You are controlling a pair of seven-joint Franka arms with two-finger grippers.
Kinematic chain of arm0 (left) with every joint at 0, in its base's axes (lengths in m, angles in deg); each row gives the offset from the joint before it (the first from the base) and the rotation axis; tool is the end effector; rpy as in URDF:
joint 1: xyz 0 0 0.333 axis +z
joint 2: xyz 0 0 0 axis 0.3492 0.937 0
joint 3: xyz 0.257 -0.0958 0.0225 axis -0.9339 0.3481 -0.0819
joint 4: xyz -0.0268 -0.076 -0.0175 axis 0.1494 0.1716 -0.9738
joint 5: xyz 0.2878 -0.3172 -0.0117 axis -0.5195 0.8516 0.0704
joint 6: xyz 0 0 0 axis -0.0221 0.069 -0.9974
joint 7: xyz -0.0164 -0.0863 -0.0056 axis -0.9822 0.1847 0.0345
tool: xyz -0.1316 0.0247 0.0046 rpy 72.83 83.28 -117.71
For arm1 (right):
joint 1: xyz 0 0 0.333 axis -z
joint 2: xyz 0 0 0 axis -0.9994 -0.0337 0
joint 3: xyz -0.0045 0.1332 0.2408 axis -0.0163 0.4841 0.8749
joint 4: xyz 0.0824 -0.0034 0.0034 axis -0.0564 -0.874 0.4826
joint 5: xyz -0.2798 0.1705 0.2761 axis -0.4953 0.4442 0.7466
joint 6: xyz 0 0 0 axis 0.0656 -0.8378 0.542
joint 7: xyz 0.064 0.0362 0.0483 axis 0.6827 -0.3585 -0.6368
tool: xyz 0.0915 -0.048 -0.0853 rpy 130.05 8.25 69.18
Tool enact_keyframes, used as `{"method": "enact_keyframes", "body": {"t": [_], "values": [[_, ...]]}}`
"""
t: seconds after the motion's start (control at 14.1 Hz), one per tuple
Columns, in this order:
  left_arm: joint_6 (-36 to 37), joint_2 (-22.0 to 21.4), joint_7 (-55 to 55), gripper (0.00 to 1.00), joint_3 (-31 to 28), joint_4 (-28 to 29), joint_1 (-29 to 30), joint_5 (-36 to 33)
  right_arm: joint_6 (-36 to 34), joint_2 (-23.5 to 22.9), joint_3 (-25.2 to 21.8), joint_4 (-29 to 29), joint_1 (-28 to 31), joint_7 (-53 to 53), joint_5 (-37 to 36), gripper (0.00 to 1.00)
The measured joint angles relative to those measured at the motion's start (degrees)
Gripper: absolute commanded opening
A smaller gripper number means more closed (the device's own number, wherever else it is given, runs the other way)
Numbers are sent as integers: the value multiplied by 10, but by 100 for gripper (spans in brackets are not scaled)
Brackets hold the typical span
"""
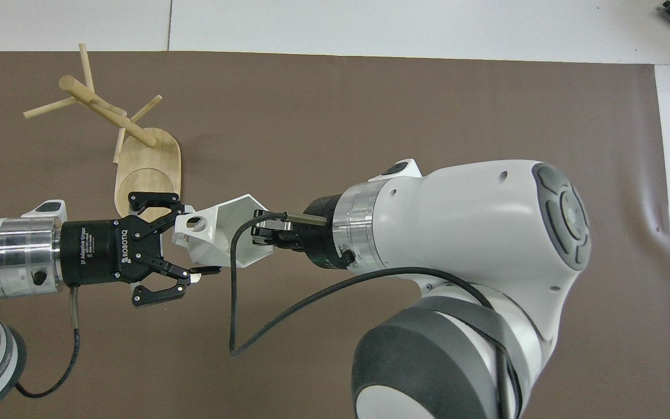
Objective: Hang cup on rack
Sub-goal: 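Grasp the mug with the left gripper from the right gripper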
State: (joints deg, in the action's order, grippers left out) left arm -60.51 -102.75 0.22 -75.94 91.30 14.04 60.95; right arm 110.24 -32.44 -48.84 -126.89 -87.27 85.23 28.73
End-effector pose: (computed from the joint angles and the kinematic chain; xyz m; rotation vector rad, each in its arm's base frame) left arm 0.5012 -0.1679 0.4545 1.3648 1.6456 -1.0322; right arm 0.5202 0.4069 0.5295 -2.3983 0.1869 0.0212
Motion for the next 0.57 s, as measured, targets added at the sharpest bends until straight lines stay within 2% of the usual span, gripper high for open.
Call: {"method": "enact_keyframes", "body": {"t": [0.14, 0.21, 0.28, 0.43, 0.57], "values": [[0, 0, 1, 0, 0, 0, 0, 0, 0, 0, 0, 0, 0, 0, 0, 0], [0, 0, 1, 0, 0, 0, 0, 0, 0, 0, 0, 0, 0, 0, 0, 19], [0, 0, 2, 0, 0, 0, 0, 0, 0, 0, 0, 0, 0, 0, 0, 32], [13, -1, 2, 0, 2, 0, 0, 0, 3, -1, -1, 0, 1, 0, 0, 47], [20, -3, 2, 0, 1, 0, 1, 0, 4, -2, -1, 0, 1, 0, 0, 58]]}}
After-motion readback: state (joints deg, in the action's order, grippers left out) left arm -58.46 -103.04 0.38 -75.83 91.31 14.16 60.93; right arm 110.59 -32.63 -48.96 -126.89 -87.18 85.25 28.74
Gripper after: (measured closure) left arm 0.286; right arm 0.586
